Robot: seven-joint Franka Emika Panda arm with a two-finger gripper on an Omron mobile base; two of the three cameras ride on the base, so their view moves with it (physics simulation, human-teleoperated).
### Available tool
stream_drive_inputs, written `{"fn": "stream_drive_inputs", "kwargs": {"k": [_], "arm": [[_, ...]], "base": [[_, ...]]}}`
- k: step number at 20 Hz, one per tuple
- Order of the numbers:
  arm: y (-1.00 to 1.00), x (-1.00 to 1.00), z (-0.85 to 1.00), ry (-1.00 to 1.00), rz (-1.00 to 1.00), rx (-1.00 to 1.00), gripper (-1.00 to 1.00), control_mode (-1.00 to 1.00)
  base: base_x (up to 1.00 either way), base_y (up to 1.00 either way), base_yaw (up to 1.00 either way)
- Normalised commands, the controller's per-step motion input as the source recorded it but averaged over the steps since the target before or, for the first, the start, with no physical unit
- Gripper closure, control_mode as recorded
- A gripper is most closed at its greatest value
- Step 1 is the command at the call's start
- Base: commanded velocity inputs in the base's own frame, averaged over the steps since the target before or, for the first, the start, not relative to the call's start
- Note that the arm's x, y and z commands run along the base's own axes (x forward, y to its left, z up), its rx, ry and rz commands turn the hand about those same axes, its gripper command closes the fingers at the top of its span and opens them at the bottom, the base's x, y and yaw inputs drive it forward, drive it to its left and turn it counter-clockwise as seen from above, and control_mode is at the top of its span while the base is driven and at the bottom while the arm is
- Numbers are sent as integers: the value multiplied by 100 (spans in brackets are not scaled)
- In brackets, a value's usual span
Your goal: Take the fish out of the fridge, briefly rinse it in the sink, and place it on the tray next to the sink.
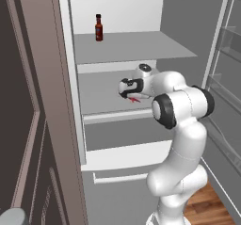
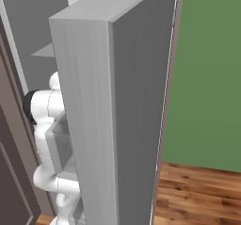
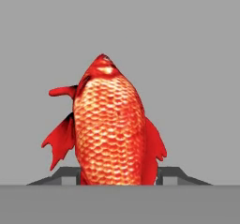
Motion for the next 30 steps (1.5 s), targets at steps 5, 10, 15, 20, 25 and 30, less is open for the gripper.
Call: {"fn": "stream_drive_inputs", "kwargs": {"k": [5,10,15,20,25,30], "arm": [[3,-83,43,-4,-2,0,100,-100],[8,-100,3,-5,0,0,100,-100],[11,-100,35,-14,0,0,100,-100],[17,-100,96,-14,-2,4,100,-100],[18,-100,100,1,-31,7,100,-100],[0,-100,100,15,-35,15,100,-100]], "base": [[0,0,0],[0,0,0],[0,0,0],[0,0,0],[0,0,0],[0,0,0]]}}
